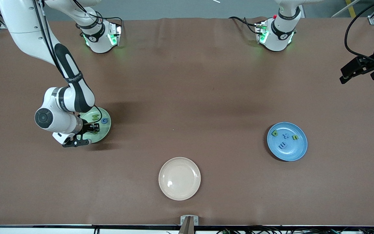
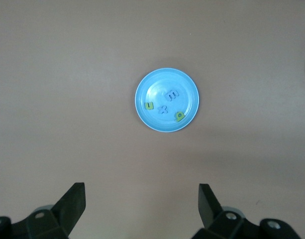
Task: Sort upper and lower case letters into plates
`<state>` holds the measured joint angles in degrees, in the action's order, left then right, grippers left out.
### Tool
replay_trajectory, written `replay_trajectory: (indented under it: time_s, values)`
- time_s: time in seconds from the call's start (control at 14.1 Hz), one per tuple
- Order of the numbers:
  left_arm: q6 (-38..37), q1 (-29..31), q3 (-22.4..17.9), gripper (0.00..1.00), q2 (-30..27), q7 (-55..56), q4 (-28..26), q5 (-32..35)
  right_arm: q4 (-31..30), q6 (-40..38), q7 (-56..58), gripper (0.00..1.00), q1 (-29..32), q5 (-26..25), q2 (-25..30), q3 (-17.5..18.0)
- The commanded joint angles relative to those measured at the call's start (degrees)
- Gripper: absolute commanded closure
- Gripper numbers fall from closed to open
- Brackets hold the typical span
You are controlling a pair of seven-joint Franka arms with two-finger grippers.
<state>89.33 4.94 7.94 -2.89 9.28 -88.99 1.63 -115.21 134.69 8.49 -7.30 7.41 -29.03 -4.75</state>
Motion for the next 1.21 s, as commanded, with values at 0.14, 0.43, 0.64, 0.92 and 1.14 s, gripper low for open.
replay_trajectory:
  time_s: [0.14,0.43,0.64,0.92,1.14]
  values:
    - [1.99,0.86,-0.03,0.00,0.34,-1.02,-0.04,-0.75,2.53,-7.75,0.03,0.00,1.49,-0.73,5.46,0.45]
    - [1.99,0.95,-0.03,0.00,0.26,-1.02,0.13,-0.92,5.17,-15.49,-0.23,0.00,1.58,-0.91,11.17,-1.31]
    - [1.99,0.95,-0.03,0.00,0.26,-1.10,0.22,-0.92,9.01,-22.76,-0.05,0.00,1.76,-3.18,14.87,-3.50]
    - [1.99,0.95,-0.03,0.00,-0.01,-1.10,0.22,-0.92,23.69,-40.27,-0.32,0.00,2.81,-5.57,14.26,-5.09]
    - [1.91,0.95,-0.12,0.00,-0.18,-1.45,0.22,-0.92,29.84,-43.80,-0.23,0.00,4.30,-5.65,14.09,-5.01]
